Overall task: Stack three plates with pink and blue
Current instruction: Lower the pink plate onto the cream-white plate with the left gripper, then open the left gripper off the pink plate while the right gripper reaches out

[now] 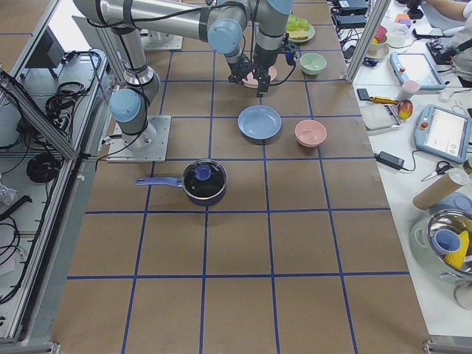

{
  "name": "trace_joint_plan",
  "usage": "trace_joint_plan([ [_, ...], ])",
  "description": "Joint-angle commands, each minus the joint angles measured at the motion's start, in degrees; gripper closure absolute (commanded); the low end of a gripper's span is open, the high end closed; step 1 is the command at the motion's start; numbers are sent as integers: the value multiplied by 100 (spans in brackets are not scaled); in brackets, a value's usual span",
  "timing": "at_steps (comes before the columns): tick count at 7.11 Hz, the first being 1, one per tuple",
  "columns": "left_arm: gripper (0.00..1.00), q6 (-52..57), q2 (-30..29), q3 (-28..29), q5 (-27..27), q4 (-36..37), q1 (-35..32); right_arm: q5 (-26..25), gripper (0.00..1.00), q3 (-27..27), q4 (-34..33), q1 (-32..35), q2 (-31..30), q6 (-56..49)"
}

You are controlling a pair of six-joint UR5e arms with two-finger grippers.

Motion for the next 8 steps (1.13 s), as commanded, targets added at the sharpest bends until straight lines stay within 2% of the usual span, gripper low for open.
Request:
trace_joint_plan([
  [1, 43, 128, 130, 24, 29, -103, 18, 82, 0, 60, -105, 21, 218, 25],
  [2, 40, 138, 245, 32, 37, -330, 27, 240, 0, 86, -314, 47, 472, -10],
  [3, 28, 138, 376, 41, 55, -411, 53, 224, 0, 200, -682, 56, 709, -28],
  [4, 23, 138, 525, 59, 38, -438, 132, 180, 0, 392, -1155, 30, 1025, -72],
  [5, 17, 147, 692, 128, 11, -708, 246, 197, 0, 646, -1682, 21, 1106, -98],
  [7, 15, 164, 1061, 409, -15, -1462, 553, 241, 0, 1567, -3016, 13, 1134, -177],
  [8, 11, 164, 1237, 558, -120, -1771, 746, 241, 0, 1824, -3415, 12, 1134, -204],
])
